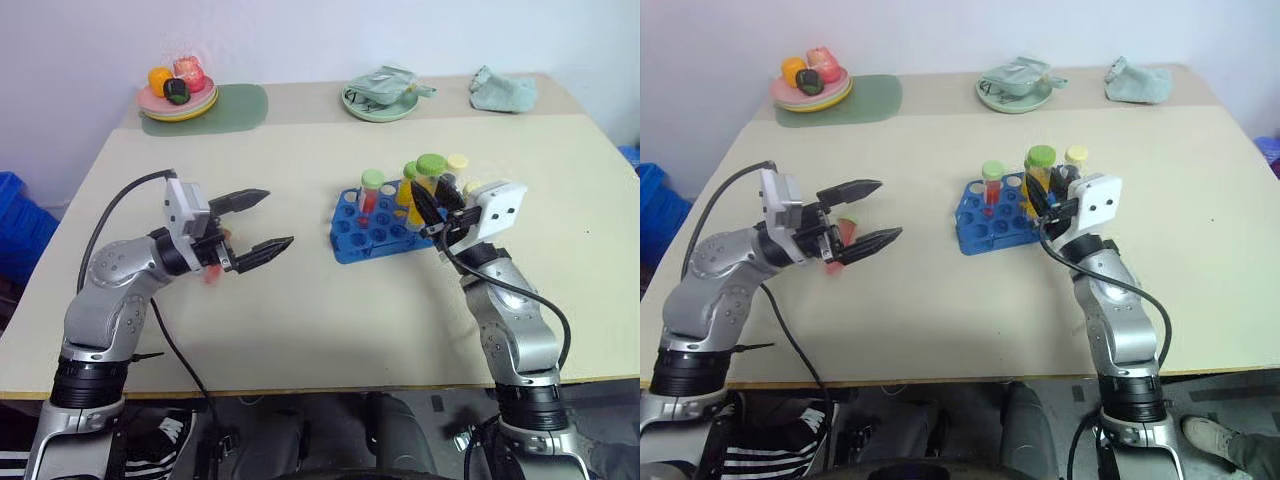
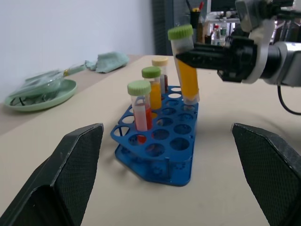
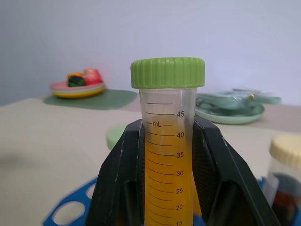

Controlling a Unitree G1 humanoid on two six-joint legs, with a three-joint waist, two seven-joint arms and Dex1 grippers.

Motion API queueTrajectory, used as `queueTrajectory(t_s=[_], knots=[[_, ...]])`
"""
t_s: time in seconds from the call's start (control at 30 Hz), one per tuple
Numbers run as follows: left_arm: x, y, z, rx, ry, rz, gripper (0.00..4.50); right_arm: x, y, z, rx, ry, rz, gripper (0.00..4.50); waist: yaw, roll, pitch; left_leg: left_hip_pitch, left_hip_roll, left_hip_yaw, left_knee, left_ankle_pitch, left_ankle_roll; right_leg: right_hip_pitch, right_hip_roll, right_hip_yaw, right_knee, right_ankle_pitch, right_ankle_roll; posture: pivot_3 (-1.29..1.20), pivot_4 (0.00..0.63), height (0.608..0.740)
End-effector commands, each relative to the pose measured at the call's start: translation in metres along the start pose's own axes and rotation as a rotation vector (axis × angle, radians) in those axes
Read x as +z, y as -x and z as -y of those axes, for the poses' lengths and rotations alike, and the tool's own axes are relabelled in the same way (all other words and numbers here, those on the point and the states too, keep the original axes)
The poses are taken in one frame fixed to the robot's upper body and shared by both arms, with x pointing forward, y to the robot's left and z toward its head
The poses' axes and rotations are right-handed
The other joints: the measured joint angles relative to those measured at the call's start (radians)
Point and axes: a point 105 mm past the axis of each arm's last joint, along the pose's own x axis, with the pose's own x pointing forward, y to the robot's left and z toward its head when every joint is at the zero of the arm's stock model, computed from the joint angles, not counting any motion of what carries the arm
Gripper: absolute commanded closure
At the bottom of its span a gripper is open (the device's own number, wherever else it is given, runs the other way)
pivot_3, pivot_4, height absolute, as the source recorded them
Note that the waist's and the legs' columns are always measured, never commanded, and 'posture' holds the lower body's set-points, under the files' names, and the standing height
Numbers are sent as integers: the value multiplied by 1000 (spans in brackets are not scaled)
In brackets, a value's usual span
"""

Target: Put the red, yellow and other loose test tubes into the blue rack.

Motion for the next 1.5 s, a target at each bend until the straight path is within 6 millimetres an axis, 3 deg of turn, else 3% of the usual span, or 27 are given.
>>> queueTrajectory(t_s=[0.03, 0.6, 1.3, 1.5], knots=[[12, 1, -5, -2, -45, 12, 0, 7, -5, -3, -4, 56, 62, 3749, -2, 0, 0, 0, 0, 0, 0, 0, 0, 0, 0, 0, 0, 0, 0, 0, 150, 740], [16, 3, -1, -2, -36, -4, 0, -12, -7, 11, -29, 95, 51, 3749, -4, 0, 0, 1, 0, 0, -1, 0, 0, 0, 0, 1, 0, 0, 0, 0, 150, 740], [18, 0, -4, -5, -31, -8, 0, -14, 5, 9, -127, -145, 91, 3749, -5, 0, 0, 1, 0, 0, -1, 0, 0, 0, 0, 1, 0, 0, 0, 0, 150, 740], [18, 0, -4, -8, -40, -6, 0, -12, 5, 7, -91, -126, 98, 858, -7, 0, 0, 1, 0, 0, -1, 0, 0, 0, 1, 1, 0, 0, 0, 0, 150, 740]])
